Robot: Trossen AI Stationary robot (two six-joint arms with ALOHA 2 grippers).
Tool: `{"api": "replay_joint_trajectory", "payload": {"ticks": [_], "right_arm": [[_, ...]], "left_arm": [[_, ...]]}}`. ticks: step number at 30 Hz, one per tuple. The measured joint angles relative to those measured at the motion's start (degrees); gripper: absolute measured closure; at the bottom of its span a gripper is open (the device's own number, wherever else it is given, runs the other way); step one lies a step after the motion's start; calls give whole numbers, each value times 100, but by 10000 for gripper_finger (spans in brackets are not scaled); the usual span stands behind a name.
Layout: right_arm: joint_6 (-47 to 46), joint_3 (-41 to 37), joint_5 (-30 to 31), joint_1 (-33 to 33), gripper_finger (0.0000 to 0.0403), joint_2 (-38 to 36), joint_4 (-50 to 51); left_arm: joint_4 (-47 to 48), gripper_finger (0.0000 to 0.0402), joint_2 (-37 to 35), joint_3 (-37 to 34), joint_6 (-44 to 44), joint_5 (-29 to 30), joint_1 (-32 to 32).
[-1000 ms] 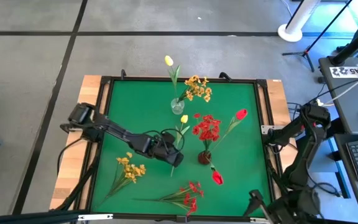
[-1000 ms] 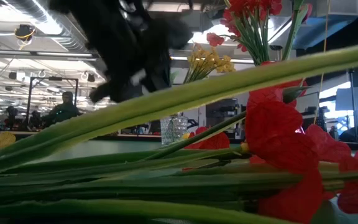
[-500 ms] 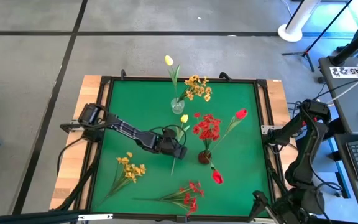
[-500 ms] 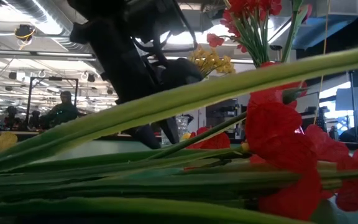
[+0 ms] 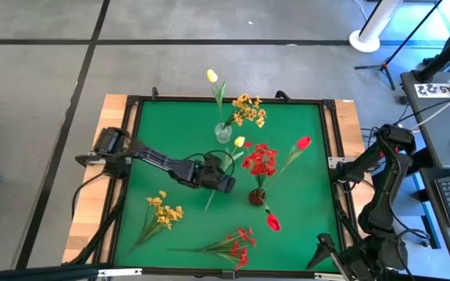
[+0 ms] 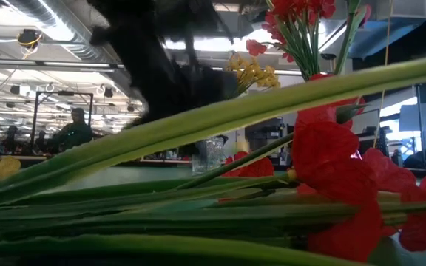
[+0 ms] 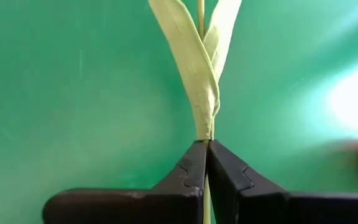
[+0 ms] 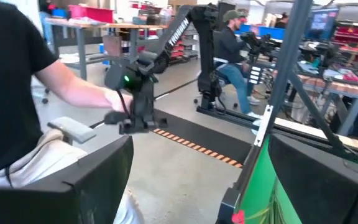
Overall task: Sort flowers into vase by color
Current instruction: Put the top yellow flower into the transparent vase
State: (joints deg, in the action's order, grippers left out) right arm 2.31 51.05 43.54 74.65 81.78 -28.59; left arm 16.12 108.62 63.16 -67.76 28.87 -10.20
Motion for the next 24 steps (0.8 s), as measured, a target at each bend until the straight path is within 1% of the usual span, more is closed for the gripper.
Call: {"api": "replay_joint_trajectory", "payload": {"ticks": [3,6,8,10,12,14,16,17,18,19,20,22,23,24], "right_arm": [[-103,0,85,2,33,0,0],[-196,0,93,0,33,0,13],[-202,0,95,0,33,0,33],[-194,0,98,0,33,0,107],[-171,0,207,0,33,0,251],[-146,0,480,-4,33,0,415],[-220,0,983,-39,33,0,678],[-323,0,1218,-72,33,0,851],[-455,0,1420,-114,33,0,1074],[-590,-1,1595,-152,33,0,1300],[-726,-2,1706,-187,33,2,1497],[-1102,-2,1744,-310,33,2,1842],[-1279,-2,1658,-383,33,2,1975],[-1440,-2,1504,-450,33,2,2081]], "left_arm": [[214,399,-578,2,60,520,-218],[575,400,-1243,4,101,1180,-471],[795,400,-1747,4,205,1818,-655],[861,401,-2212,11,413,2589,-868],[745,401,-2569,11,806,3431,-1071],[420,401,-2776,11,1456,4162,-1160],[-30,401,-2882,15,2262,4558,-1101],[-285,401,-2893,15,2635,4573,-1007],[-564,401,-2893,15,2977,4441,-882],[-884,401,-2874,13,3320,4154,-736],[-1336,401,-2819,-5,3699,3749,-569],[-2778,401,-2664,-165,4639,2425,-206],[-3576,401,-2557,-282,5084,1700,-57],[-4284,401,-2435,-371,5427,1114,76]]}}
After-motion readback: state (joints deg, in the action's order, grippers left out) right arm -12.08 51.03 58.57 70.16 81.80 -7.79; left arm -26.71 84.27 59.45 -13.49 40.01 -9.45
